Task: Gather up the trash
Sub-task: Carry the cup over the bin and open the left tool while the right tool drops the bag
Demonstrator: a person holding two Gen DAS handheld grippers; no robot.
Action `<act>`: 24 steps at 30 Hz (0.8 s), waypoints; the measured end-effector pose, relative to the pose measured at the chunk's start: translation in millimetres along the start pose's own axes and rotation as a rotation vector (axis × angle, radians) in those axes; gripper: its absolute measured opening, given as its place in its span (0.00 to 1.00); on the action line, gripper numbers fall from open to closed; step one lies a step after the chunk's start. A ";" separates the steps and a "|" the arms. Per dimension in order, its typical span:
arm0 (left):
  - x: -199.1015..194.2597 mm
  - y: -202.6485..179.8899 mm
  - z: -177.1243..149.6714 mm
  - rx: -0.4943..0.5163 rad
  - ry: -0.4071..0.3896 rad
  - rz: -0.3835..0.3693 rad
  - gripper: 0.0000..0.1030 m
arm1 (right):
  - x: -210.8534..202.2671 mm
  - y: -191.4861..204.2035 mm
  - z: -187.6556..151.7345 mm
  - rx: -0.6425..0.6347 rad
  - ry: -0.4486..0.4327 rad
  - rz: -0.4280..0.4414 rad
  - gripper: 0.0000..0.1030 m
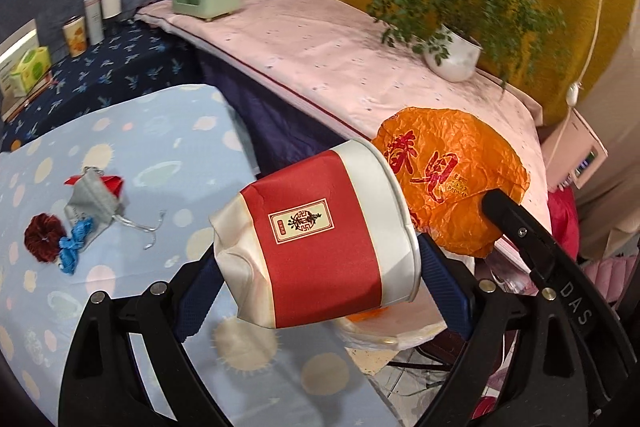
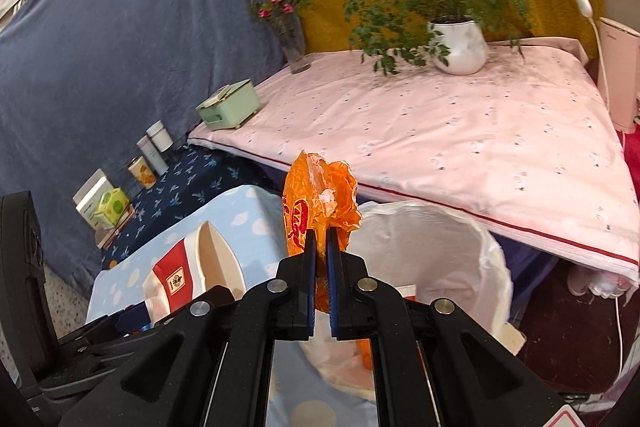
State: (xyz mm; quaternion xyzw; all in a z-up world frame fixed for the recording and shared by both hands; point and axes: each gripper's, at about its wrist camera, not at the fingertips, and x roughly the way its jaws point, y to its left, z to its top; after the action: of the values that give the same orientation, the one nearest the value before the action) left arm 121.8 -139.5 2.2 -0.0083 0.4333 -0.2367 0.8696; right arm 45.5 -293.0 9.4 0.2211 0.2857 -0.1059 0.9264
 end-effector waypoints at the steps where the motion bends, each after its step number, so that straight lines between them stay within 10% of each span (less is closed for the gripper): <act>1: 1.9 -5.4 -0.6 0.013 0.001 -0.009 0.85 | -2.6 -4.8 -0.2 0.007 -0.004 -0.006 0.05; 24: 22.4 -33.5 -1.0 0.041 0.000 -0.062 0.87 | -5.7 -59.6 -8.1 0.088 0.004 -0.070 0.05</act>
State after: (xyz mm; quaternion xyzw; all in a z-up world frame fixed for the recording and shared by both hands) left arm 118.9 -178.4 -7.8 -0.0038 0.4279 -0.2723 0.8618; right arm 17.8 -341.3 -14.1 0.2518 0.2902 -0.1505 0.9109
